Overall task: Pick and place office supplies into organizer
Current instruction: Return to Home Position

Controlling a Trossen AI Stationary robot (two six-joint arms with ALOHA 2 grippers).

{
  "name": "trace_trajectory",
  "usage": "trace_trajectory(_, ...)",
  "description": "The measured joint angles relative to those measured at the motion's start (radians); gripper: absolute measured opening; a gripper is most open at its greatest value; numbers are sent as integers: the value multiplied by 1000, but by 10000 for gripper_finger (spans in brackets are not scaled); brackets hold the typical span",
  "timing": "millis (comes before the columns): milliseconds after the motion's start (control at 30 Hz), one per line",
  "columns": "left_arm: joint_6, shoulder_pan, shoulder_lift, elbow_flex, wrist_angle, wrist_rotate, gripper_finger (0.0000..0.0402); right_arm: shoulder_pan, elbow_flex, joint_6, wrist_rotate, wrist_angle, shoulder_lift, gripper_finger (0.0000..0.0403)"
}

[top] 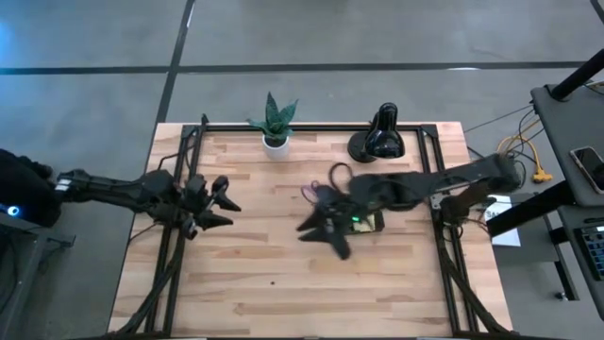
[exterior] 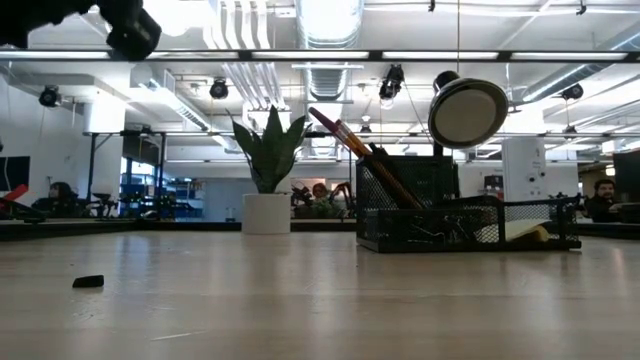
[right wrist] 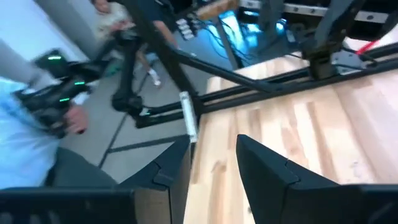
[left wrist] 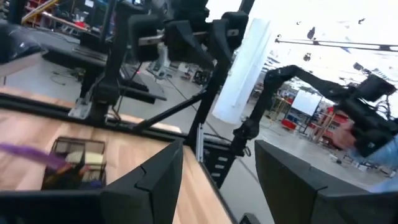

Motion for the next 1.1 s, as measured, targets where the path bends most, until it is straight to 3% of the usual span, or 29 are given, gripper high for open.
trace_trajectory(200, -1, 0, -111, -98, -7, -37, 182, -4, -348, 30, 5, 232, -191, 123)
trace_trajectory(467, 0, 0, -268, -236, -4, -223, 182, -4, -675, 33, 142, 433, -401, 123)
trace_trajectory(767, -17, 0, -408, -315, -13, -257, 182, -9, -894, 35, 131, 526, -543, 123)
trace_trajectory(933, 1, 0, -417, -317, -11, -261, 182, -56, -1033, 90, 4, 649, -604, 123)
trace_trajectory(1100, 0, 0, -398, -317, -13, -261, 182, -90, -1171, 100, -27, 764, -691, 123)
